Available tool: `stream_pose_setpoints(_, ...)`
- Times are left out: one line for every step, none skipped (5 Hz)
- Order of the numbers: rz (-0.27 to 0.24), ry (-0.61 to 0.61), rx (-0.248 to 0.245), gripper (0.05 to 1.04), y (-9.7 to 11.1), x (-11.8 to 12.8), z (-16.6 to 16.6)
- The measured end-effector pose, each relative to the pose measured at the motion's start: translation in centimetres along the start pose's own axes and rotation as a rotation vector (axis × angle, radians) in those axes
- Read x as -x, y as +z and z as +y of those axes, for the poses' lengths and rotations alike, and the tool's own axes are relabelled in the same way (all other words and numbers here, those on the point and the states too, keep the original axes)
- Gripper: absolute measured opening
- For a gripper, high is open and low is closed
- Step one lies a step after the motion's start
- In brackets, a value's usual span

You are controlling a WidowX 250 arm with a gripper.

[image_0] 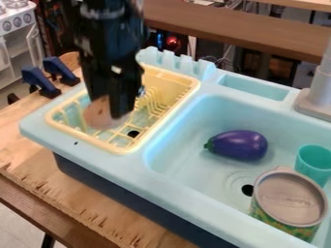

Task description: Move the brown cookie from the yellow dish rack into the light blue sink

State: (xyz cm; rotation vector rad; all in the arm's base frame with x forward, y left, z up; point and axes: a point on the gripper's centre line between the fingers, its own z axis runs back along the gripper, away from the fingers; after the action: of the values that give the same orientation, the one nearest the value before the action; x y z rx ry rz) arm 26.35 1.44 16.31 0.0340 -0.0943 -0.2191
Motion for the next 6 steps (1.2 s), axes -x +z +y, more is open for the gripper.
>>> stream_pose_setpoints(-0.017,-0.016,-0.019,0.600,1.3,0.3,-1.0)
stream_pose_setpoints(-0.007,-0.038,0.001,0.600,1.0,-0.3,-3.1)
stream_pose_setpoints(-0.007,-0.117,0.056,0.600,-0.2,-1.6,-7.4)
stream_pose_setpoints(-0.032,-0.154,0.074,0.600,-0.4,-2.1,-10.0)
stream_pose_setpoints(-0.063,-0.172,0.083,0.600,-0.2,-2.3,-12.2)
stream_pose_setpoints(-0.082,-0.182,0.072,0.600,-0.2,-2.5,-12.6)
